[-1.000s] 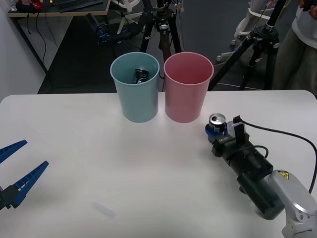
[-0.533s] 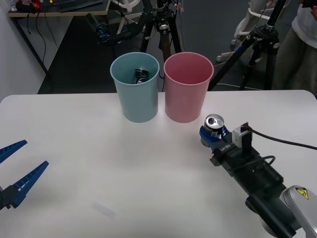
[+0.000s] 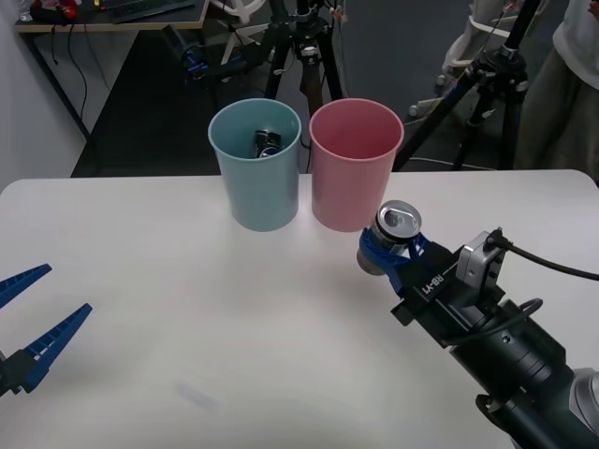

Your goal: Grasp the object on the table and drop it into the matching bin: aluminum can to the light blue bin, PET bottle to the pink bin.

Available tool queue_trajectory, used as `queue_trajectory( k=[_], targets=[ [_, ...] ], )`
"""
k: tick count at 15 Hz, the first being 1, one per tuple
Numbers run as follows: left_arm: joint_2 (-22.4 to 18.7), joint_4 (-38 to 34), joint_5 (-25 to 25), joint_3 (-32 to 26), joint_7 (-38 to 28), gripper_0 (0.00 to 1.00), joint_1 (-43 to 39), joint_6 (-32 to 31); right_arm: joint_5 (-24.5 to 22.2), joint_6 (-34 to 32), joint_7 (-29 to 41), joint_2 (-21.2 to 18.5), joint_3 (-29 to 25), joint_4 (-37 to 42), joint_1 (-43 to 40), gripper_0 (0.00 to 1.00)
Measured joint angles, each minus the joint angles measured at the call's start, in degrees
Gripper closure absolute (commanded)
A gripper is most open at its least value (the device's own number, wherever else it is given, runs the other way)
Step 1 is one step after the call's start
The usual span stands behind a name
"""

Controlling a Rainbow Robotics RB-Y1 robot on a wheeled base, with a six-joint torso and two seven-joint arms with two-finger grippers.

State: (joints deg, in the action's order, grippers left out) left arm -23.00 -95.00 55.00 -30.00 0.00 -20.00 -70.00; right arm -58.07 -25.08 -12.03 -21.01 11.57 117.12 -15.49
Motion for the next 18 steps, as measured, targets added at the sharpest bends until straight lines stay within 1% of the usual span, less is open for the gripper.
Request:
queue_trajectory(
  k=[2,4,8,10,12,18],
  targets=[
    [0.00,0.00,0.00,0.00,0.00,0.00,0.00,0.00,-0.08,0.52,1.45,-0.11,0.77,1.70,2.13,1.00],
    [0.00,0.00,0.00,0.00,0.00,0.00,0.00,0.00,-0.09,2.37,1.72,-0.02,2.38,1.98,6.21,1.00],
    [0.00,0.00,0.00,0.00,0.00,0.00,0.00,0.00,-0.09,12.79,2.38,-0.01,8.55,1.88,15.46,1.00],
    [0.00,0.00,0.00,0.00,0.00,0.00,0.00,0.00,-0.10,17.67,2.86,0.08,11.19,0.54,19.85,1.00],
    [0.00,0.00,0.00,0.00,0.00,0.00,0.00,0.00,-0.10,19.69,3.06,1.42,12.29,-2.96,24.51,1.00],
    [0.00,0.00,0.00,0.00,0.00,0.00,0.00,0.00,-0.71,21.98,2.96,8.61,12.43,-19.05,39.21,1.00]
  ],
)
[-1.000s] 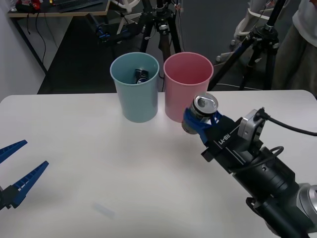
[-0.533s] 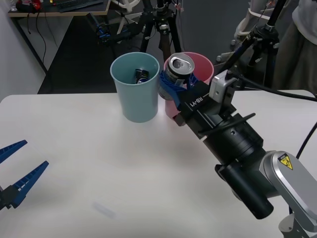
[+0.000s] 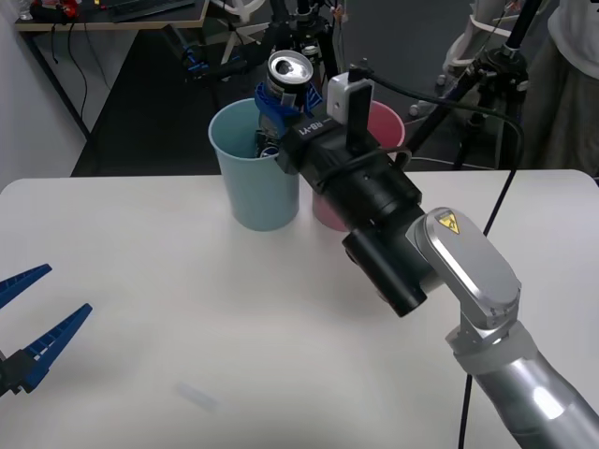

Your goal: Grasp the object on the table and drop it into the matching bin: aluminum can to the light blue bin, PET bottle to the pink bin.

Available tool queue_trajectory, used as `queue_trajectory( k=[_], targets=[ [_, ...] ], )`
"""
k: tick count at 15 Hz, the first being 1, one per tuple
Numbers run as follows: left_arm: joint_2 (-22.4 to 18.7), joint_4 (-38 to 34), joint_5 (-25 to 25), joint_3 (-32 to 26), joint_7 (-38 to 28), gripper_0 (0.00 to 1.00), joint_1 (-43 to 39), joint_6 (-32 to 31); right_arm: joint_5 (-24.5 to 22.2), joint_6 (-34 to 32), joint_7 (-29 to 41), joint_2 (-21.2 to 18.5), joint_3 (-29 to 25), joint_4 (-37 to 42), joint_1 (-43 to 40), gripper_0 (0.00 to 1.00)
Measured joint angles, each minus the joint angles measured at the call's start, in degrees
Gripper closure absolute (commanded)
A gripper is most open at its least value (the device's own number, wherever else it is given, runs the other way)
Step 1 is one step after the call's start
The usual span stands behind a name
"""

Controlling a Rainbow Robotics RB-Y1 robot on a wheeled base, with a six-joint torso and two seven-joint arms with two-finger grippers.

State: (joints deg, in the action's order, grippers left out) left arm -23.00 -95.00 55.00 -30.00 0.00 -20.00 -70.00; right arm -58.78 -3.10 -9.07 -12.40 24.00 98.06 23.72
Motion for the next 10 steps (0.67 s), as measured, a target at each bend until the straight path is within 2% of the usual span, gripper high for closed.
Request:
queue_trajectory(
  k=[10],
  targets=[
    [0.00,0.00,0.00,0.00,0.00,0.00,0.00,0.00,-1.37,7.59,0.71,5.52,0.43,-25.74,20.66,1.00]
  ],
)
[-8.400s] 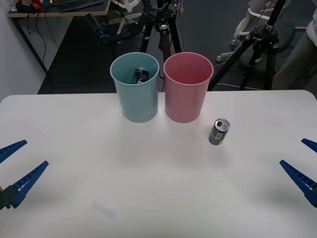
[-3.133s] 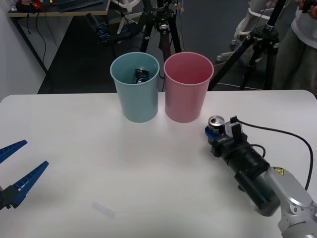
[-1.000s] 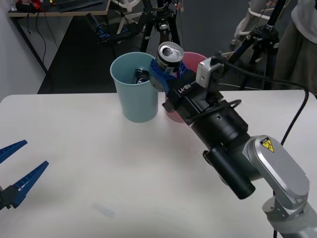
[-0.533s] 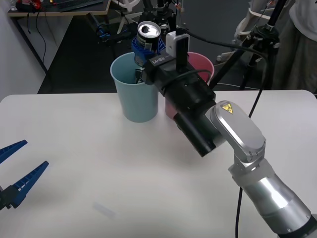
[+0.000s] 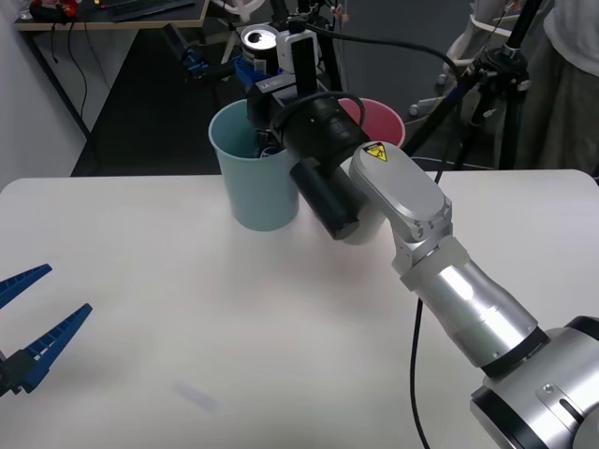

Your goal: Grasp the object on the table and drop it into the matching bin: aluminum can to the light blue bin, PET bottle to the pink bin.

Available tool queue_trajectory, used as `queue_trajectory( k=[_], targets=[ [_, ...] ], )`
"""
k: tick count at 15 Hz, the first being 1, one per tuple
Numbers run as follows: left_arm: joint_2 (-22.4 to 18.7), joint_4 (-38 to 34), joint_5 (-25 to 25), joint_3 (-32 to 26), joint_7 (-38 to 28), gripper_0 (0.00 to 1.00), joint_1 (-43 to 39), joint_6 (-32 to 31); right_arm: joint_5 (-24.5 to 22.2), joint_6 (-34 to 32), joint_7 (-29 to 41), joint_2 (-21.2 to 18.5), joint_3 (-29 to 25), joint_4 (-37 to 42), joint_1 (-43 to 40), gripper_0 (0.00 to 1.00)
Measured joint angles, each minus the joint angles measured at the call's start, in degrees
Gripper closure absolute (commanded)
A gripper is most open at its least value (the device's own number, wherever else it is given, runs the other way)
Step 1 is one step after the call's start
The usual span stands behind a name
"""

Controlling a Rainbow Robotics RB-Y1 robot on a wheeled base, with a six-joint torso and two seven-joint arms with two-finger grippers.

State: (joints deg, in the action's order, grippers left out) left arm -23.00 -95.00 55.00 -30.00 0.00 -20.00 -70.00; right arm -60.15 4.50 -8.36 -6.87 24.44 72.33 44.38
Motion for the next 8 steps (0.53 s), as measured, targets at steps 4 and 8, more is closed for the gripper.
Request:
queue_trajectory(
  k=[4,8],
  targets=[
    [0.00,0.00,0.00,0.00,0.00,0.00,0.00,0.00,-0.12,0.75,0.00,1.01,0.00,-6.57,3.66,1.00],
    [0.00,0.00,0.00,0.00,0.00,0.00,0.00,0.00,-0.13,1.30,0.01,1.67,0.00,-7.99,4.57,1.00]
  ],
)
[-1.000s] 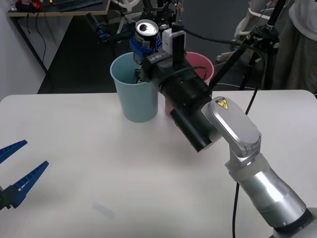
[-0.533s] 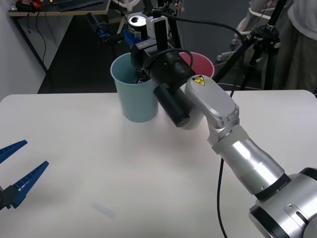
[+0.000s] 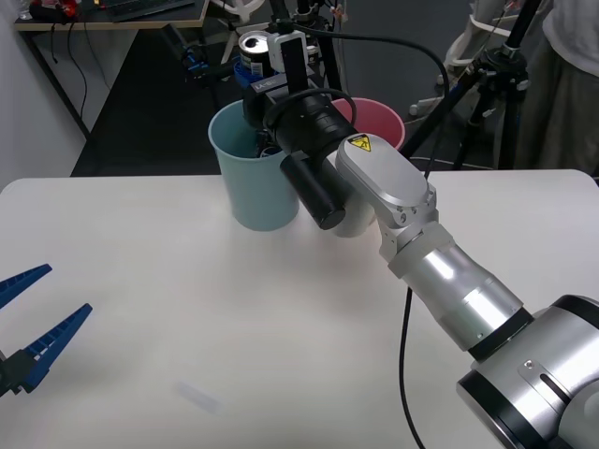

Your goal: Grasp the object on the table and drop it into the matching bin: aluminum can to the light blue bin, PET bottle to the pink bin.

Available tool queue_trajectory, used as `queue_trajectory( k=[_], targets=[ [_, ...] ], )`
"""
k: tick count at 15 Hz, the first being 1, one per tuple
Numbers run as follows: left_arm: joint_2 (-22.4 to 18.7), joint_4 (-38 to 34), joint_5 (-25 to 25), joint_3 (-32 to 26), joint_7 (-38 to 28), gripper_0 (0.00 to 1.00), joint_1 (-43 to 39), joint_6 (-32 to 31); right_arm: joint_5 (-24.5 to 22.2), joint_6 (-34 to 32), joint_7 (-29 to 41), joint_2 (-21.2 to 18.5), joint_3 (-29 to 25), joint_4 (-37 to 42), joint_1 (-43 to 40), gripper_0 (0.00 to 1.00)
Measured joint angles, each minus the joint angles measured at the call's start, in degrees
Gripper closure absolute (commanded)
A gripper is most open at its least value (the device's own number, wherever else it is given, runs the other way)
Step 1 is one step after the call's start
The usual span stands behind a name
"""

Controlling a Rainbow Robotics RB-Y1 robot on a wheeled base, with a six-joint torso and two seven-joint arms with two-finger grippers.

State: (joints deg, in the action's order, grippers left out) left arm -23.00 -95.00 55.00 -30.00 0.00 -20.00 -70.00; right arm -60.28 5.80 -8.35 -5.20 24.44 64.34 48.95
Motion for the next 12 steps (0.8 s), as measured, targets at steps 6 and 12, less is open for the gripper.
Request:
queue_trajectory(
  k=[6,12],
  targets=[
    [0.00,0.00,0.00,0.00,0.00,0.00,0.00,0.00,0.23,-0.63,0.43,0.05,0.32,-0.01,0.00,0.00],
    [0.00,0.00,0.00,0.00,0.00,0.00,0.00,0.00,0.24,-1.55,0.48,0.03,0.39,-0.01,-0.06,0.00]
  ],
)
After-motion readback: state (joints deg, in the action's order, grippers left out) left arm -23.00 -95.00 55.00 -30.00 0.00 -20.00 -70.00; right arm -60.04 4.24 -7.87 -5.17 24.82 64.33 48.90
